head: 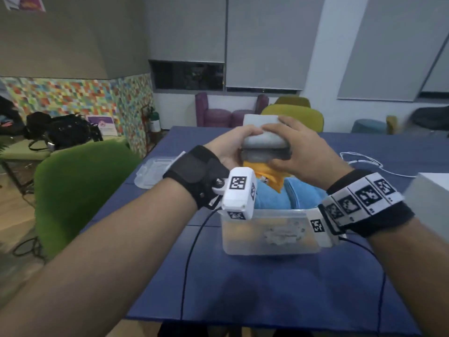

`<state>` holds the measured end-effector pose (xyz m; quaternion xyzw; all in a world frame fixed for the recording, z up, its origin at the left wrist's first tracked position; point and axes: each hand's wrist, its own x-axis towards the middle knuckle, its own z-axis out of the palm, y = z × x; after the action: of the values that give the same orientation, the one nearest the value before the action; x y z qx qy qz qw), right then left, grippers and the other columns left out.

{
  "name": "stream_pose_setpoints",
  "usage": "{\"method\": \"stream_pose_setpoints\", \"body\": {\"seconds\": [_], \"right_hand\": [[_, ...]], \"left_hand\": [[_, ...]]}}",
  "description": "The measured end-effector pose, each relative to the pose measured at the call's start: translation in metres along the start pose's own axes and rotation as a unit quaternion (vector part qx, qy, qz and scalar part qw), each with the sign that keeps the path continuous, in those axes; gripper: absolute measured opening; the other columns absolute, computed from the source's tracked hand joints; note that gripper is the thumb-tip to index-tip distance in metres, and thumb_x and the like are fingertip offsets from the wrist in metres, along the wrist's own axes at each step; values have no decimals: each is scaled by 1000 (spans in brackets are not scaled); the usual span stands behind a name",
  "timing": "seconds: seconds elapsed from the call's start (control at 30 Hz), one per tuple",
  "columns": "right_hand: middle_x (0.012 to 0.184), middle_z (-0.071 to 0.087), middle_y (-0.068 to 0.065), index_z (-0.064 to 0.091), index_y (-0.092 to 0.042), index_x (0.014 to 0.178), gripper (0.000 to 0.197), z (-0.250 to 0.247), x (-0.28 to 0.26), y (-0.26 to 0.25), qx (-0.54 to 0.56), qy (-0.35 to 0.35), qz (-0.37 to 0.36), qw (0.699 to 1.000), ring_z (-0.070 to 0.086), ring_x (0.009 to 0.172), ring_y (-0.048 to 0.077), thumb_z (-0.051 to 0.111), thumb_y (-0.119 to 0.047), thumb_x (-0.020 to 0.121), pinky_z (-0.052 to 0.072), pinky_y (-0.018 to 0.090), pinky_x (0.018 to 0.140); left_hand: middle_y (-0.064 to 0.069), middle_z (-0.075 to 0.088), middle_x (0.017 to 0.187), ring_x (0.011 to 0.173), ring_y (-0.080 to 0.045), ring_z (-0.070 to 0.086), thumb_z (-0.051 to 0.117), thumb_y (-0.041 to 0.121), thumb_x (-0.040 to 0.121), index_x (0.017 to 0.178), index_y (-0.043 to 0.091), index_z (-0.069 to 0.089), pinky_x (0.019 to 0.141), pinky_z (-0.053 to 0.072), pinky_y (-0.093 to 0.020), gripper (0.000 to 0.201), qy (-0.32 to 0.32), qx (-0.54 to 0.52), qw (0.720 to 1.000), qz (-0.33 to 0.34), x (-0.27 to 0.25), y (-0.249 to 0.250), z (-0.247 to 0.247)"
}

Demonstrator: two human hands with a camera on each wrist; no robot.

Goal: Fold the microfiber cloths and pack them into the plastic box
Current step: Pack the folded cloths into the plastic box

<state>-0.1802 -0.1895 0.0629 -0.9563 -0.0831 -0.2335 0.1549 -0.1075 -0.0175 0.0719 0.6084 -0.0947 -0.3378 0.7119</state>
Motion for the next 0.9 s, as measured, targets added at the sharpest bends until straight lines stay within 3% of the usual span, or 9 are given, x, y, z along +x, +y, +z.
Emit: {"method": "stream_pose_setpoints", "body": {"seconds": [0.23, 0.4, 0.5, 0.57, 0.67, 0.7, 0.8, 0.9], "right_hand": [[162, 30, 5, 46, -30, 146, 84, -12, -21, 79, -33, -35, 71, 996, 42, 140, 29, 77, -15, 69, 43, 51, 108], [164, 24, 3, 44, -31, 149, 87, -7, -25, 109, -42, -73, 88, 993, 40, 141, 31, 75, -11, 71, 42, 50, 109], [166, 20, 2, 41, -31, 151, 85, -2, -26, 117, -42, -96, 101, 989, 38, 143, 31, 72, -8, 75, 39, 49, 112], [167, 19, 1, 40, -32, 151, 85, 2, -26, 121, -42, -109, 103, 988, 38, 143, 31, 72, -9, 76, 38, 47, 114], [165, 21, 1, 38, -32, 152, 84, 11, -29, 125, -51, -135, 106, 984, 40, 142, 30, 72, -11, 78, 38, 43, 114], [164, 23, 0, 36, -32, 153, 84, 14, -31, 125, -57, -145, 109, 982, 42, 140, 31, 72, -12, 79, 39, 42, 112], [162, 26, -1, 32, -33, 153, 86, 19, -36, 125, -69, -162, 122, 977, 48, 133, 31, 73, -13, 80, 41, 42, 107], [154, 36, -1, 36, -33, 151, 81, 20, -36, 125, -78, -162, 118, 977, 52, 126, 30, 72, -15, 81, 44, 42, 102]], "left_hand": [[-18, 71, 90, 76, -29, 70, 53, 27, 99, 120, 3, 62, 69, 60, -35, 33, -29, 17, 999, -35, 65, -21, 63], [-19, 67, 99, 84, -30, 67, 47, 22, 101, 133, 2, 55, 64, 62, -35, 39, -30, 16, 999, -41, 85, -34, 84], [-20, 66, 104, 87, -32, 66, 46, 22, 100, 143, 1, 50, 74, 58, -39, 48, -7, 41, 998, -46, 94, -40, 89], [-21, 66, 102, 88, -32, 66, 45, 21, 99, 138, 0, 53, 81, 56, -42, 45, 8, 51, 997, -50, 96, -43, 90], [-21, 66, 109, 99, -33, 64, 50, 22, 95, 134, 2, 58, 105, 50, -44, 44, 14, 96, 993, -63, 102, -48, 87], [-19, 65, 107, 97, -31, 64, 52, 22, 94, 128, 3, 61, 108, 46, -43, 40, 14, 120, 990, -70, 102, -48, 88], [-12, 65, 87, 82, -26, 61, 56, 26, 98, 99, 8, 65, 96, 47, -40, 21, 6, 188, 979, -83, 102, -48, 91], [-8, 67, 85, 78, -23, 64, 56, 28, 101, 97, 10, 65, 81, 50, -33, 20, -7, 233, 969, -87, 106, -48, 94]]}}
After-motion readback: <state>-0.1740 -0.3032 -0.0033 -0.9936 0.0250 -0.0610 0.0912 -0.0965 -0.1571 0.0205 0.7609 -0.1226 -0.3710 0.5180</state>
